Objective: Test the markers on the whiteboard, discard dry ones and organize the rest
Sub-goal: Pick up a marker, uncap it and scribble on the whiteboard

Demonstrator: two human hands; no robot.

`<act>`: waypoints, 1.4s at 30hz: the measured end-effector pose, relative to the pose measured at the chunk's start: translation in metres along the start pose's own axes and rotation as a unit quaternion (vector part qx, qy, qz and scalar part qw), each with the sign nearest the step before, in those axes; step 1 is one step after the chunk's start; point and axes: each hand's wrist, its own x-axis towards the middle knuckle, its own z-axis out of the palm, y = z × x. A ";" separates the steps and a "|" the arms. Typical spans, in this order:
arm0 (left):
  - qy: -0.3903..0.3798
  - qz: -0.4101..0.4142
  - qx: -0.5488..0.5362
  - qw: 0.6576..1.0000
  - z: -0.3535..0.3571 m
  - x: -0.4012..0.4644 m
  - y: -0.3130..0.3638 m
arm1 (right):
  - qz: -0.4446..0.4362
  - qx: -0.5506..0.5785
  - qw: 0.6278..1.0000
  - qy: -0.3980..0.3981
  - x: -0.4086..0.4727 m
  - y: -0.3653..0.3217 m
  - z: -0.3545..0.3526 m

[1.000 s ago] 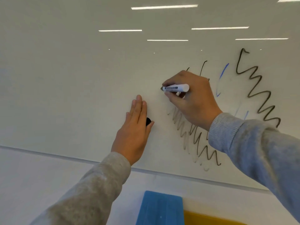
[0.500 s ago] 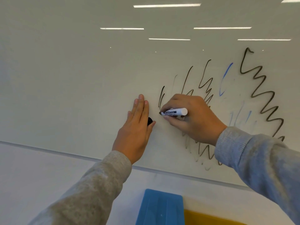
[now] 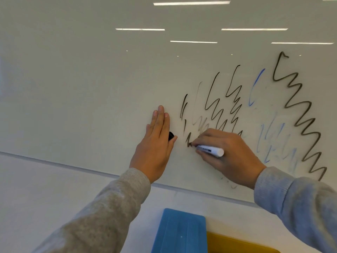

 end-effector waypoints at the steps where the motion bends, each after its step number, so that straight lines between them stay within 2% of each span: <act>1: 0.000 0.000 -0.003 1.000 0.000 -0.001 0.001 | 0.009 -0.001 1.000 0.026 0.000 0.003 -0.003; 3: -0.001 0.000 -0.005 1.000 0.002 -0.005 0.002 | 0.015 -0.003 1.000 0.026 -0.003 0.004 -0.005; 6: -0.005 0.002 -0.005 1.000 0.005 -0.015 0.001 | -0.029 -0.031 0.997 -0.060 -0.013 0.001 0.001; 10: -0.010 0.000 -0.020 1.000 0.011 -0.024 0.004 | 0.001 -0.028 0.999 -0.037 -0.026 0.008 -0.008; 13: -0.013 -0.004 -0.020 1.000 0.012 -0.027 0.006 | -0.045 -0.070 0.991 -0.108 -0.037 0.006 -0.004; 17: -0.025 -0.009 -0.019 0.999 0.012 -0.027 0.009 | 0.020 -0.026 0.999 -0.016 -0.036 0.013 -0.017; 18: -0.028 -0.012 -0.018 0.999 0.012 -0.027 0.010 | 0.016 -0.029 0.999 -0.029 -0.037 0.013 -0.015; 21: -0.037 -0.016 -0.012 0.999 0.011 -0.028 0.011 | -0.019 -0.063 0.987 -0.147 -0.045 0.008 -0.005; 25: -0.049 -0.016 -0.008 0.999 0.008 -0.029 0.012 | -0.003 -0.064 0.993 -0.104 -0.056 0.012 -0.010; 28: -0.050 -0.017 0.008 0.999 0.007 -0.032 0.015 | -0.063 -0.151 0.964 -0.212 -0.073 0.009 -0.006; 34: -0.065 -0.026 0.047 0.996 0.008 -0.041 0.027 | -0.080 -0.196 0.958 -0.195 -0.088 0.012 -0.015; 37: -0.091 -0.013 0.050 0.995 0.013 -0.053 0.032 | -0.066 -0.183 0.965 -0.176 -0.092 0.014 -0.019; 40: -0.093 -0.001 0.067 0.993 0.017 -0.060 0.037 | -0.092 -0.202 0.953 -0.205 -0.097 0.018 -0.021; 42: -0.093 -0.010 0.069 0.993 0.018 -0.061 0.038 | -0.073 -0.196 0.957 -0.198 -0.100 0.022 -0.024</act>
